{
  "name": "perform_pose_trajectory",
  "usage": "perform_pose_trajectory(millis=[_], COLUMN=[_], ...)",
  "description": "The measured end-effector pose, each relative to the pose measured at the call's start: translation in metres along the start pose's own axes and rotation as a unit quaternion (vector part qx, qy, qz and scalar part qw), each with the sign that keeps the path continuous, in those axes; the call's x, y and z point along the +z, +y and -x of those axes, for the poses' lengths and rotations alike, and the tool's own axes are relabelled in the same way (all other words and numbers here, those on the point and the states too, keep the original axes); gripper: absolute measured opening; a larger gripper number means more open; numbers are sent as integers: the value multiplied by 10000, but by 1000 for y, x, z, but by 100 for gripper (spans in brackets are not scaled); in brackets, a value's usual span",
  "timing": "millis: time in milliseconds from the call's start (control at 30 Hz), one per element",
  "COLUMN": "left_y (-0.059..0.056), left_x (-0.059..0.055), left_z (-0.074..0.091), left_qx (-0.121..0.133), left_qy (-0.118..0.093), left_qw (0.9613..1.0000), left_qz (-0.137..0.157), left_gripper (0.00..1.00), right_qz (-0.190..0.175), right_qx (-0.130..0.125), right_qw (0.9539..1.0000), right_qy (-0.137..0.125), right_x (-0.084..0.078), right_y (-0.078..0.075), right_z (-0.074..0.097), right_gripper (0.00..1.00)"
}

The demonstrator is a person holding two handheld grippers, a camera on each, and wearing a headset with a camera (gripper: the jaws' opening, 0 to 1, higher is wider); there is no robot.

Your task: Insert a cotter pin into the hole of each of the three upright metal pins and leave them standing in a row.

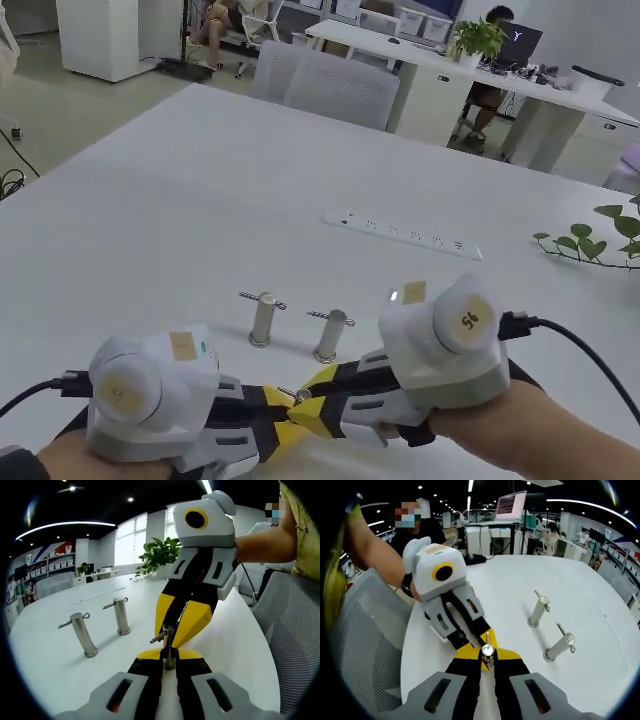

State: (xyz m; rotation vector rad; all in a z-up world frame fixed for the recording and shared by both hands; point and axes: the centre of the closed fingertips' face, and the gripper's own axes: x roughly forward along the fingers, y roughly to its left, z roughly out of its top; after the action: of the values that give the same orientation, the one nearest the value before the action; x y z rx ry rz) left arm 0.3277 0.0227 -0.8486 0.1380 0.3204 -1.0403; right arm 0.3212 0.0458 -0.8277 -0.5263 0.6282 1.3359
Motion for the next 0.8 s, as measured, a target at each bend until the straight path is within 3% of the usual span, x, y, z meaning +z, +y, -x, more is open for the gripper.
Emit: perform_pose_trajectory(millis=[533,800], left_y=[5,6], left_x=[0,7], left_z=[5,20], left_qx=[94,112], left_qy=[17,-100], left_qw=[9997,9992], left_qz=[233,367], left_gripper=[24,38], right_qz=[-70,-77], right_qx=[43,84], right_qw=[10000,9999], right_qy=[28,31], right_x=[-1,-3], right_y=[-2,-1], right_z=[2,4], right_gripper=[8,8])
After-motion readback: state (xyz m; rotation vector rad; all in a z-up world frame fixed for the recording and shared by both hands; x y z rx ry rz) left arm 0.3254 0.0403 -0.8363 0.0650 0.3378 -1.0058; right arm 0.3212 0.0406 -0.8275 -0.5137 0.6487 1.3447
